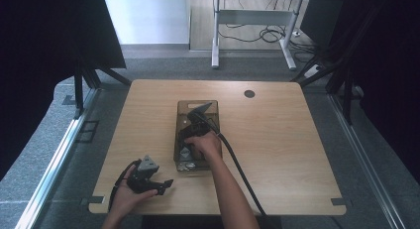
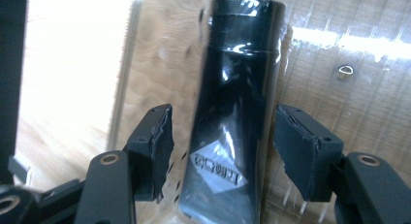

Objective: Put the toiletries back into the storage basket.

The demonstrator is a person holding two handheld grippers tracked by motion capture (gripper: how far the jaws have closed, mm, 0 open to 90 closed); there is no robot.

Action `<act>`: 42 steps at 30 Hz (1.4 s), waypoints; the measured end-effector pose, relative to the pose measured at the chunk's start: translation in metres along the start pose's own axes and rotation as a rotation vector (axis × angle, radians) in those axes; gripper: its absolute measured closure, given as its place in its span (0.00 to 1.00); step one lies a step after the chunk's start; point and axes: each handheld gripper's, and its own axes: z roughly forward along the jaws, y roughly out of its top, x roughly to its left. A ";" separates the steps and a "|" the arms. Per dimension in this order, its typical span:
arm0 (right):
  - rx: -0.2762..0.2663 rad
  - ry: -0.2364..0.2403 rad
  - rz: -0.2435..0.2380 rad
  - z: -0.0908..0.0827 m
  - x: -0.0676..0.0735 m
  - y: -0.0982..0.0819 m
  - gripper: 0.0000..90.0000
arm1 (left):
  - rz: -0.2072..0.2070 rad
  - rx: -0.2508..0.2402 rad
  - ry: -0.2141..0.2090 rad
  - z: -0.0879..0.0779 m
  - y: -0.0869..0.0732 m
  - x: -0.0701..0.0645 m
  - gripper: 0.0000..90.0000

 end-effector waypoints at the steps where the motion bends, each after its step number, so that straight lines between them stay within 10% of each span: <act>1: -0.005 0.006 -0.009 -0.004 0.000 -0.001 0.45 | 0.000 0.001 0.001 0.000 0.000 0.000 0.25; 15: -0.083 0.009 -0.184 -0.046 0.005 -0.008 0.45 | 0.016 0.008 0.011 0.002 0.000 0.001 0.25; 25: -0.178 0.054 -0.409 -0.078 -0.003 -0.034 0.46 | 0.013 0.015 0.021 0.003 -0.001 0.000 0.25; 42: -0.420 0.003 -0.529 -0.129 -0.087 -0.105 0.45 | 0.010 0.048 0.048 0.008 -0.004 0.001 0.25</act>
